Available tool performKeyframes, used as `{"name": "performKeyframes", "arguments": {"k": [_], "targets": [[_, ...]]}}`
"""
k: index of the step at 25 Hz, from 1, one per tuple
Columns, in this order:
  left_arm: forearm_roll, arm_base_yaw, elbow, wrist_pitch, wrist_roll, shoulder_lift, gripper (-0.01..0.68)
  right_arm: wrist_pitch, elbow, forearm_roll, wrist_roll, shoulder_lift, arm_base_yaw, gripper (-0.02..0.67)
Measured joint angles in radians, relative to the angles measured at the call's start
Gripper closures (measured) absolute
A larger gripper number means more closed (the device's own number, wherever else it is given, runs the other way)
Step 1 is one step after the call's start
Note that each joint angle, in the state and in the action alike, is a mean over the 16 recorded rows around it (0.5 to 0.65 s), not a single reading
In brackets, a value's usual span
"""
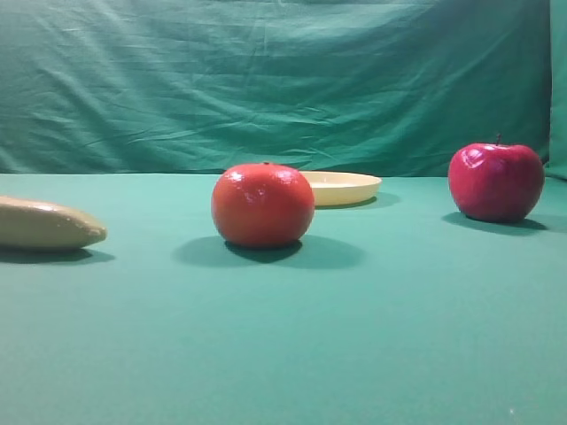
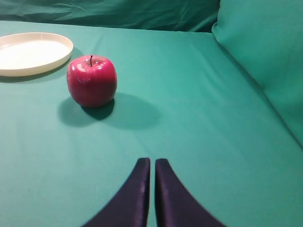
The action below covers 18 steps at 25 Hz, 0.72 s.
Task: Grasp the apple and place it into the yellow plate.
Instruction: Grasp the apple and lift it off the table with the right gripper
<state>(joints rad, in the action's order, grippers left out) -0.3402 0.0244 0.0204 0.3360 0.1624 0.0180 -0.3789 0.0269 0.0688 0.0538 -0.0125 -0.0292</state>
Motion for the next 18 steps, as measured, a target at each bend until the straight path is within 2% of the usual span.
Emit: {"name": "performKeyframes", "arguments": {"k": [11, 18], "targets": [[0.000, 0.000, 0.000, 0.000, 0.000, 0.000, 0.516, 0.112, -0.003, -0.061, 0.001, 0.000, 0.000, 0.649], [0.000, 0.000, 0.000, 0.000, 0.000, 0.000, 0.516, 0.198, -0.078, -0.118, -0.041, 0.037, 0.000, 0.649]]}}
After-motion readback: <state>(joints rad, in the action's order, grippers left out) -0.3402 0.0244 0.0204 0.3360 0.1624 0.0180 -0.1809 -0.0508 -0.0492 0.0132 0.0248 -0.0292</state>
